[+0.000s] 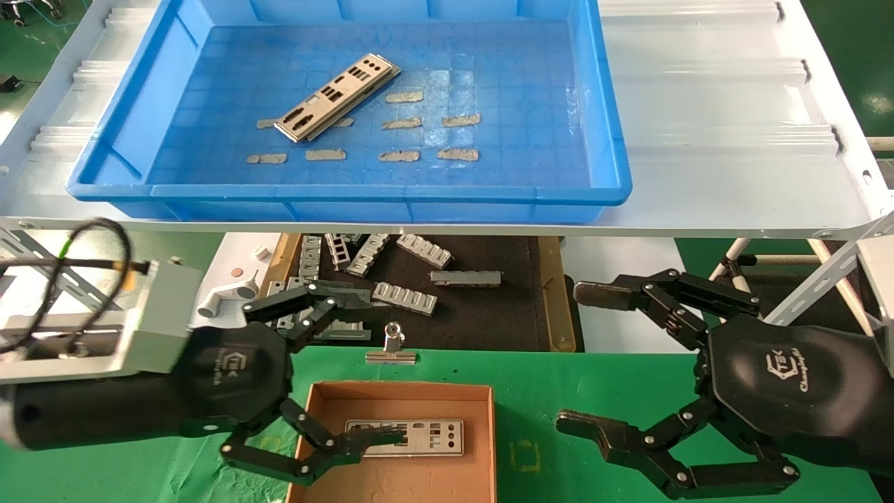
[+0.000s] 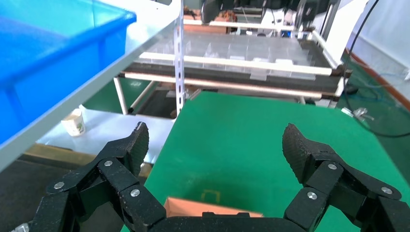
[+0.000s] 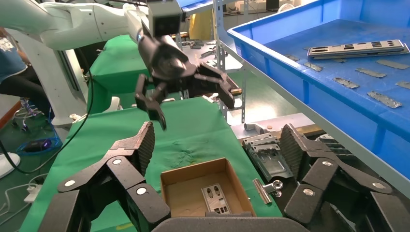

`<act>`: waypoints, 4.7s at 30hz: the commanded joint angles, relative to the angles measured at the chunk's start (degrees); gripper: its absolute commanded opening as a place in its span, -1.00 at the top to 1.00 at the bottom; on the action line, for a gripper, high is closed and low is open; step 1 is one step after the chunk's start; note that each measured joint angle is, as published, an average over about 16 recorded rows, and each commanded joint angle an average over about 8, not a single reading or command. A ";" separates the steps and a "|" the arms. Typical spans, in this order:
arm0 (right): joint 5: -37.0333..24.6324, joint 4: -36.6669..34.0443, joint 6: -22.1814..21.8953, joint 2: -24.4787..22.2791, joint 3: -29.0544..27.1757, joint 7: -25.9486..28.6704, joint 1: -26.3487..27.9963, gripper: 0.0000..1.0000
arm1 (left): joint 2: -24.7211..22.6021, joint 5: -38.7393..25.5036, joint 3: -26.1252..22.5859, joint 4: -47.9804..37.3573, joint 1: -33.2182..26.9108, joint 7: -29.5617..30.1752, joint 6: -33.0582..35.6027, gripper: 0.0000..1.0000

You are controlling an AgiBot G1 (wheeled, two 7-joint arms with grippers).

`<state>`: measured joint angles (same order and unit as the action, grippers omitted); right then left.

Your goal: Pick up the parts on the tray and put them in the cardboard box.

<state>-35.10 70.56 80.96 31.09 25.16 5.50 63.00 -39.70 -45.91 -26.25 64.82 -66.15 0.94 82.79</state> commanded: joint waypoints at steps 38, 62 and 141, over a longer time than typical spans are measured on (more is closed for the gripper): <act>0.01 -0.02 -0.01 -0.01 -0.01 0.00 -0.02 -1.00 | 4.79 4.18 10.48 8.95 4.73 9.90 3.01 -1.00; 0.01 -0.02 -0.01 -0.01 -0.01 0.00 -0.02 -1.00 | 4.66 4.01 10.18 8.70 4.58 9.73 2.87 -1.00; 0.01 -0.02 -0.01 -0.01 -0.01 0.00 -0.02 -1.00 | 4.63 4.00 10.10 8.63 4.54 9.68 2.85 -1.00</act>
<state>-35.09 70.54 80.95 31.08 25.15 5.50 62.99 -35.07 -41.90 -16.15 73.45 -61.61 10.62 85.64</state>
